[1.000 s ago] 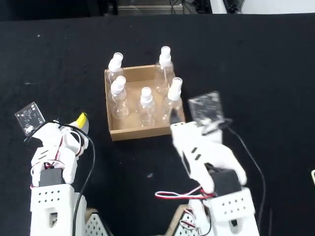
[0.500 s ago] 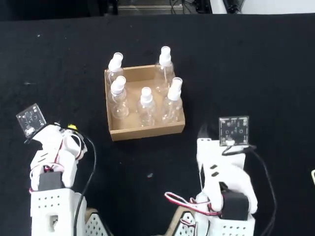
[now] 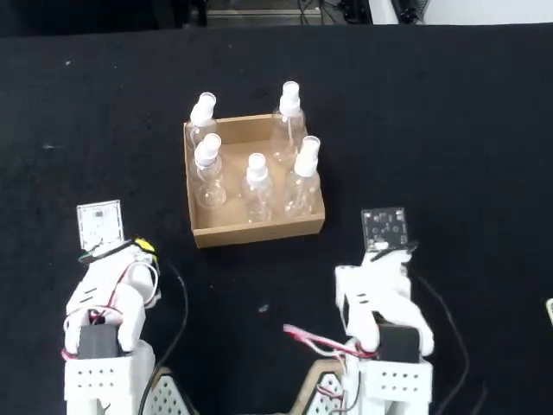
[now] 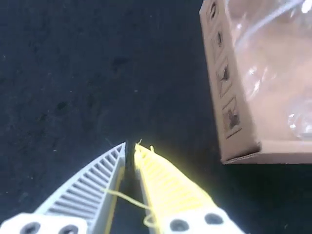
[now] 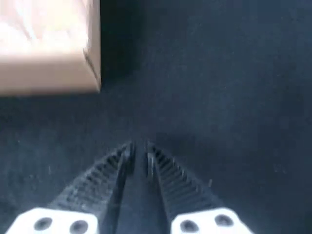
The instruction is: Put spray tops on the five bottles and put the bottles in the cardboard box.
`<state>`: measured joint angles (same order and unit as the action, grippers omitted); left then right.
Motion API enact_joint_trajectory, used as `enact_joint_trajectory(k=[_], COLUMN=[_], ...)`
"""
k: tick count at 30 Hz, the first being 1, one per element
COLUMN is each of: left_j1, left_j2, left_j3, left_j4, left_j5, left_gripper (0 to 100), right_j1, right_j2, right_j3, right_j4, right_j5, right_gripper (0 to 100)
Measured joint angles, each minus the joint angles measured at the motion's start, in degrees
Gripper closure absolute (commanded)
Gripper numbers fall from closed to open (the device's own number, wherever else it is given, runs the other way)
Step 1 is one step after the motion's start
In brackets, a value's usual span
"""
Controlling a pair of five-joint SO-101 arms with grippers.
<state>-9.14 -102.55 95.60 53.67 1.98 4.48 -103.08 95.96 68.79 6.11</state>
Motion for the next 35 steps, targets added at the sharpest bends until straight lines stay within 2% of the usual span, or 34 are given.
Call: enact_joint_trajectory(k=[5, 12, 35], left_j1=[-0.5, -0.7, -0.7], left_j2=[-1.3, -1.3, -1.3], left_j3=[0.4, 0.5, 0.5], left_j4=[1.6, 17.2, 17.8], left_j5=[-2.7, -3.0, -3.0], left_gripper=[97, 97, 97], right_j1=[0.0, -0.1, -0.1], right_j2=[0.0, 0.0, 0.0], right_j3=[0.5, 0.5, 0.5], right_j4=[4.8, 5.2, 5.2], right_j5=[0.0, 0.0, 0.0], right_gripper=[98.5, 98.5, 98.5])
